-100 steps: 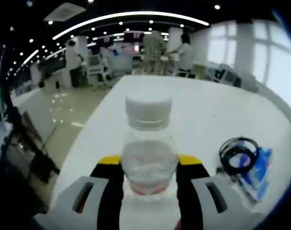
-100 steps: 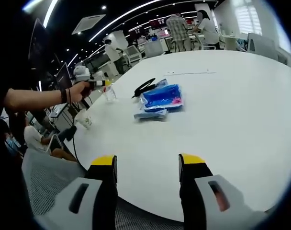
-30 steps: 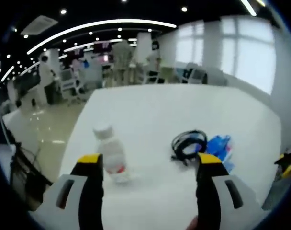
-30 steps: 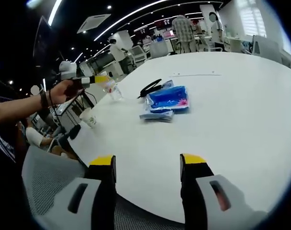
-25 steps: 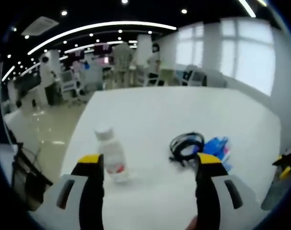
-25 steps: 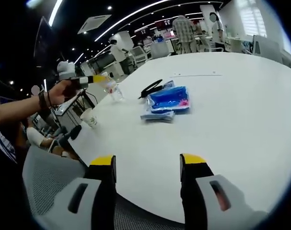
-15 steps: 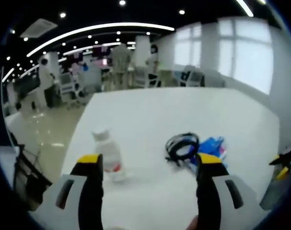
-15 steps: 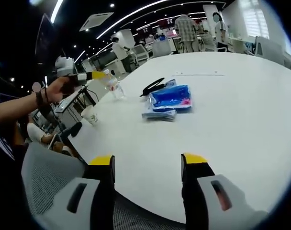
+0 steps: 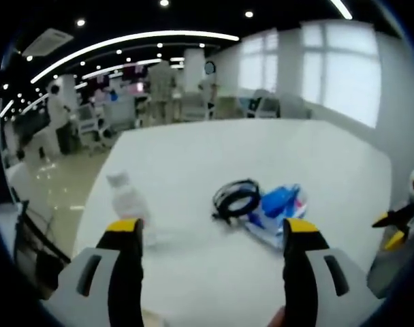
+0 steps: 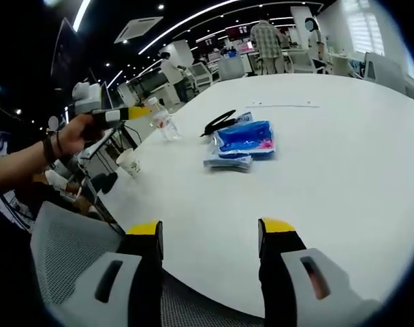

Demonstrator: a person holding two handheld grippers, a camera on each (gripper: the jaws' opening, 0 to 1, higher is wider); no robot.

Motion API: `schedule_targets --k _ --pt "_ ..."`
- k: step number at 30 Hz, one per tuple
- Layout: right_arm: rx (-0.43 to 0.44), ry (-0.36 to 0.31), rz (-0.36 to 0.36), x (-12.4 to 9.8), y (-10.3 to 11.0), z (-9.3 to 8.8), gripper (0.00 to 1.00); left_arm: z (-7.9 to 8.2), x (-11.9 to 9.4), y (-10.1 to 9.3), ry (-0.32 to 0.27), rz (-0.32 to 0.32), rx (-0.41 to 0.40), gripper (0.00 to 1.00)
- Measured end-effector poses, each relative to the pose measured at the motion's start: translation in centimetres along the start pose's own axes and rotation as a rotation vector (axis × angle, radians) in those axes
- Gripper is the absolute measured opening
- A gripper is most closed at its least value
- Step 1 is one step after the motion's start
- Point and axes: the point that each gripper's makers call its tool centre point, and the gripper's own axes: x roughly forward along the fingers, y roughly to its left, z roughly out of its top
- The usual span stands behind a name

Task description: Arrange the tabletop items into an orderly group along one side of the table until the central work area is clear of visible clutter.

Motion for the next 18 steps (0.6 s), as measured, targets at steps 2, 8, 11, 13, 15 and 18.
schedule_targets --k 2,8,11,13,15,18 --pt "-0.001 -0.002 0.000 -0.1 0.0 0.1 0.57 -0.4 -0.2 -0.5 0.006 -0.002 0.010 0.81" --pt "0.004 -0.007 0.005 0.0 0.0 0.1 0.56 -1.2 -1.3 -0.8 0.011 0.017 0.036 0.79" --pt "0.006 -0.012 0.005 0.0 0.1 0.2 0.56 -2.0 -2.0 -0.3 0.024 0.030 0.049 0.78" --pt "0.008 -0.012 0.006 0.0 0.2 0.2 0.56 -2.7 -2.3 0.1 0.035 0.038 0.056 0.78" --pt "0.007 -0.013 0.006 0.0 0.2 0.3 0.56 -3.5 -2.8 0.9 0.049 0.053 0.057 0.77" --pt "0.011 -0.014 0.008 0.0 0.3 0.3 0.55 -4.6 -3.7 2.0 0.063 0.072 0.045 0.76"
